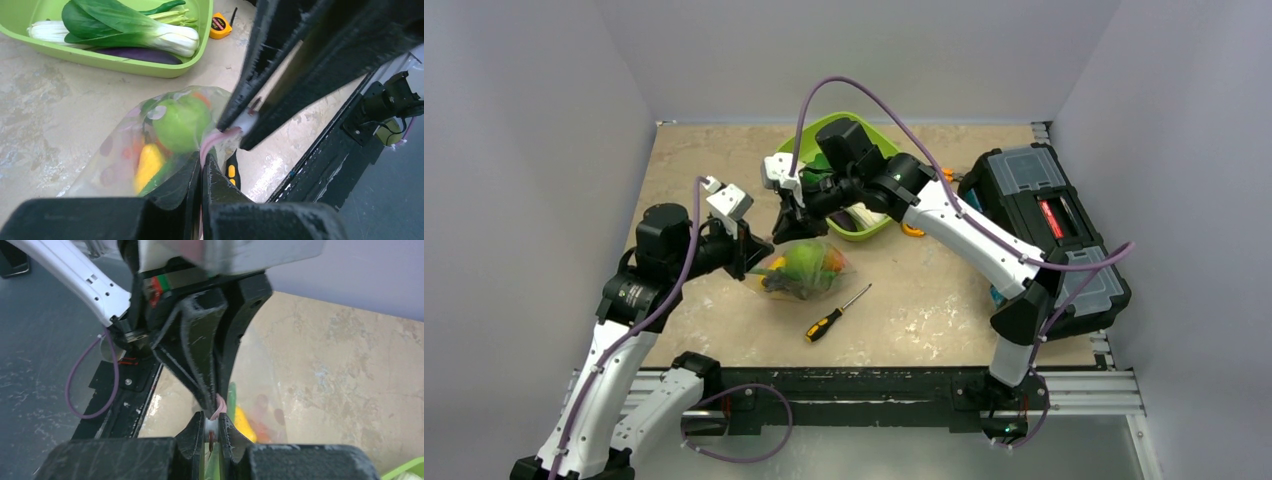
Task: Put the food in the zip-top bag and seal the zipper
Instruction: Zip the zipper food storage bag at the center of the board.
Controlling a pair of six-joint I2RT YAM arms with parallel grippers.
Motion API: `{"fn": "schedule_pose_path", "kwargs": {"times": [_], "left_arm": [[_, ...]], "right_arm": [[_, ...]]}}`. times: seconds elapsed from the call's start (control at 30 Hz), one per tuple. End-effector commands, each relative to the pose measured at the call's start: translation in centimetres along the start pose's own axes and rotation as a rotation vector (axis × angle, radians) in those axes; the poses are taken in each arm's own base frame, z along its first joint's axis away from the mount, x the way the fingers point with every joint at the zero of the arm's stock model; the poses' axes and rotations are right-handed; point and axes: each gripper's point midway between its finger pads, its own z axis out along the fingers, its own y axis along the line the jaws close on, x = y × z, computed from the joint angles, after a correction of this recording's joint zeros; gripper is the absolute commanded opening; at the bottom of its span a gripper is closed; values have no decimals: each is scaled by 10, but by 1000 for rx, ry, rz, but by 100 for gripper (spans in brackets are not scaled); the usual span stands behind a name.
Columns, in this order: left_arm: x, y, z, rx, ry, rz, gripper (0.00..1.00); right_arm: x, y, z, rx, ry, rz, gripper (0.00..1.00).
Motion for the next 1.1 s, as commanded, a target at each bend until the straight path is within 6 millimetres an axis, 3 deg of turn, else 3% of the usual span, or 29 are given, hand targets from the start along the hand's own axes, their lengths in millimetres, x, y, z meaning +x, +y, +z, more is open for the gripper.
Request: {"fn": "schedule_pose_path", "kwargs": {"times": [0.0,0.13,0.23,0.33,0.4,0.47,0.63,0.7,0.9,1.07], "left_arm": [[-32,3,-1,-12,-115,74,0],[-33,-2,0,13,-114,73,0],[-31,-6,1,41,-105,66,11],[-31,-15,3,103,-102,70,14],[-31,-16,3,109,-100,69,12],[-31,-18,2,116,-105,77,1],[-31,-16,0,99,-116,84,0],[-32,-15,1,96,-119,82,0],[-32,-14,4,98,-106,66,0],[-31,-13,4,92,-106,65,0]], "right_arm": [[-11,33,-4,-79,-35,-13,0],[-14,32,-6,-55,-54,-20,0],[-17,30,-6,-44,-68,-18,0],[-18,25,-7,-16,-77,-21,0],[-19,23,-9,2,-78,-21,0],[-19,20,-10,28,-77,-16,0],[-15,-2,-26,222,-45,9,33],[-14,1,-33,259,-48,24,40],[-20,7,-49,333,-64,-3,43],[-20,5,-41,320,-5,-15,37]]}}
